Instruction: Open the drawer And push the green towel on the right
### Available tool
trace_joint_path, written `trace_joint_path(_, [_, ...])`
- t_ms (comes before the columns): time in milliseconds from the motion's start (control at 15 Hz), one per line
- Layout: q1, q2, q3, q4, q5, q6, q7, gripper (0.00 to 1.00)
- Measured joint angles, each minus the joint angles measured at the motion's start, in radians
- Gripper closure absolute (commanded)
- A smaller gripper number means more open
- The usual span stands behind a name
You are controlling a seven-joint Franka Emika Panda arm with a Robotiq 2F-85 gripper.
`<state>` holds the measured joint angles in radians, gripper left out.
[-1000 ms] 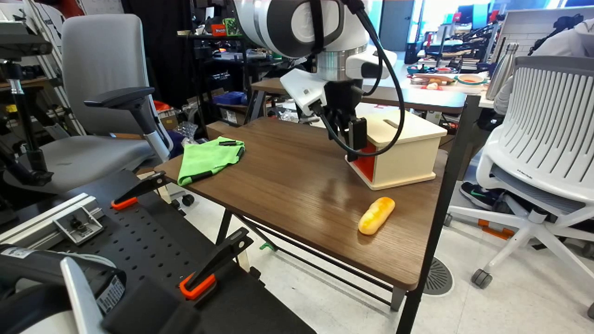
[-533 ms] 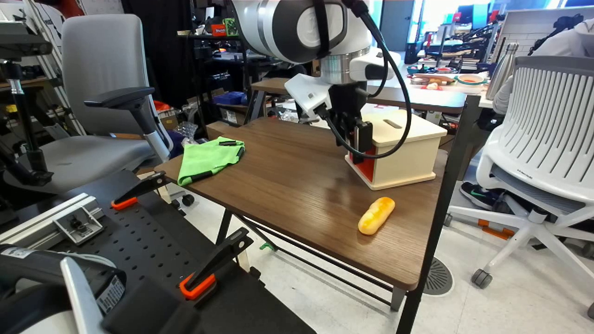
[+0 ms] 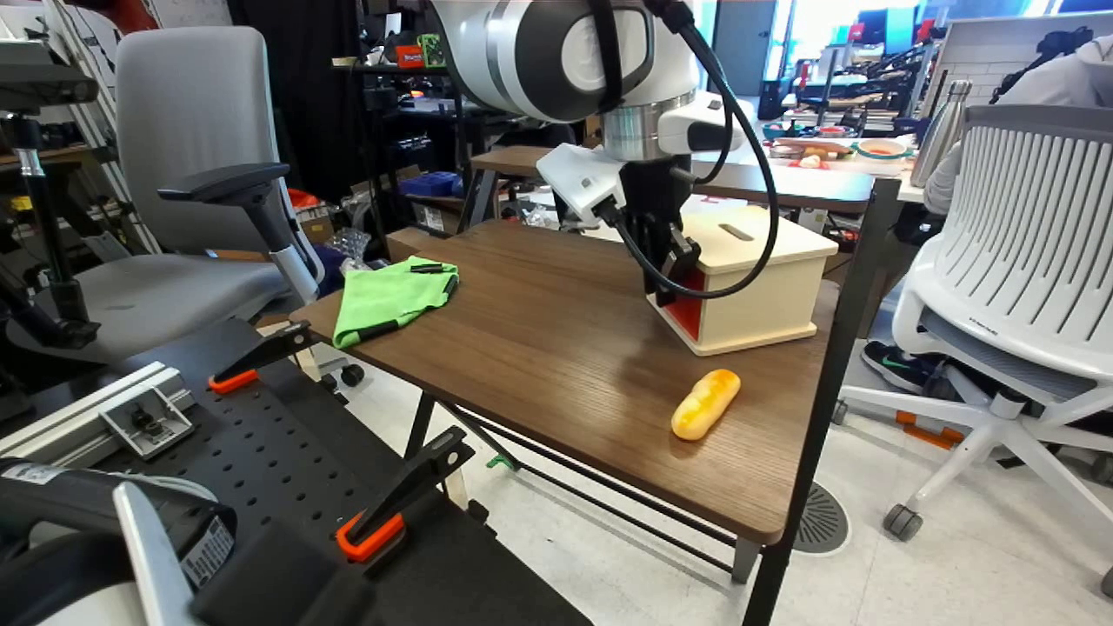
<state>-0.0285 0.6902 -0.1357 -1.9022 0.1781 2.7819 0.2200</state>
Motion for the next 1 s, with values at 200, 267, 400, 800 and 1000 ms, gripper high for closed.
trace_joint_path(200, [0.015, 0.000, -0.014, -0.002, -0.006, 0.000, 0.002, 0.93])
trace_joint_path(267, [0.020, 0.000, -0.019, -0.003, -0.012, 0.000, 0.005, 0.93])
trace_joint_path(400, [0.032, -0.001, -0.030, -0.005, -0.027, 0.000, 0.011, 0.93])
trace_joint_path(800, [0.052, -0.030, -0.036, -0.052, -0.039, -0.011, 0.012, 0.93])
trace_joint_path(1000, [0.047, -0.074, -0.015, -0.098, -0.039, -0.087, 0.001, 0.93])
